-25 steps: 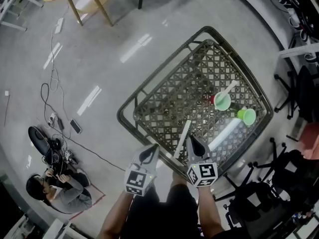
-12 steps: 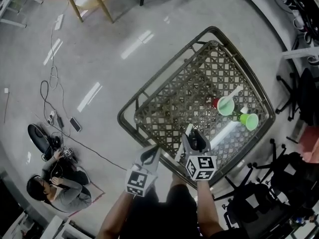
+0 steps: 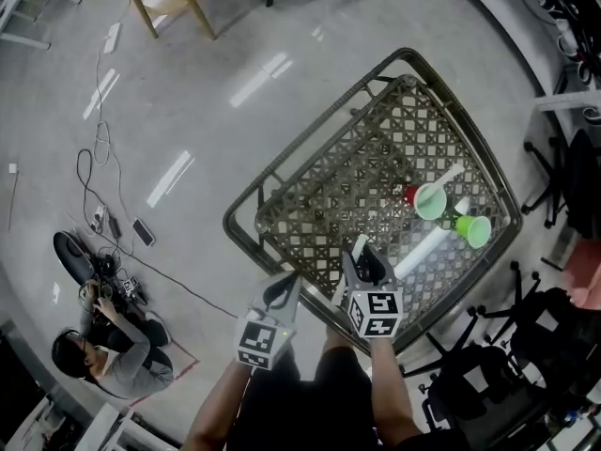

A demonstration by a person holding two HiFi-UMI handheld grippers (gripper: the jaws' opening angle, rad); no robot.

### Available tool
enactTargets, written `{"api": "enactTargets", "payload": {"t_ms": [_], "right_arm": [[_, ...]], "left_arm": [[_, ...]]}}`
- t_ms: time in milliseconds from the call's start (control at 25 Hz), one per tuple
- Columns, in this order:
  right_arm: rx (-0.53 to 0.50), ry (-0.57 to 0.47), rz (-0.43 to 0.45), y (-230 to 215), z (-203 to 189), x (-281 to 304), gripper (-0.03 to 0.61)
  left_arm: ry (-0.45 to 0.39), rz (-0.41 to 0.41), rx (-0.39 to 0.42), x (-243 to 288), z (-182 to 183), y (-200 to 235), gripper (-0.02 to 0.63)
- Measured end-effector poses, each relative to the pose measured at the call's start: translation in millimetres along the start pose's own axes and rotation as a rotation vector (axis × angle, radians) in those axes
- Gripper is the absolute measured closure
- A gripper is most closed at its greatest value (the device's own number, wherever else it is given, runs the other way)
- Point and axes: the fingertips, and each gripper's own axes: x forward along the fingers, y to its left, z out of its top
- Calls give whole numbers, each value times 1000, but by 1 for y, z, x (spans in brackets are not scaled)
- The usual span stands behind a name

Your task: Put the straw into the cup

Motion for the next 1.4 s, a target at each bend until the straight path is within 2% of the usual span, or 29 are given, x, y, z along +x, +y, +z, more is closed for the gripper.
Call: {"api": "enactTargets", "payload": {"t_ms": [80, 160, 600, 920, 1400], "right_arm": [[-4, 9, -13, -2, 0, 1, 415], [-10, 19, -25, -5, -1, 2, 468], [-26, 9, -11, -10, 5, -3, 523], [-22, -114, -4, -8, 36, -32, 526], [0, -363, -47, -32, 91, -127, 528]], "left_arm": [[-1, 2, 0, -1, 1, 1, 607], [-3, 5, -1, -1, 1, 1, 607], [-19, 18, 11, -11, 5, -7, 607], [-48, 17, 38, -15, 21, -19, 607], [-109, -39, 135, -18, 66, -72, 607]]}}
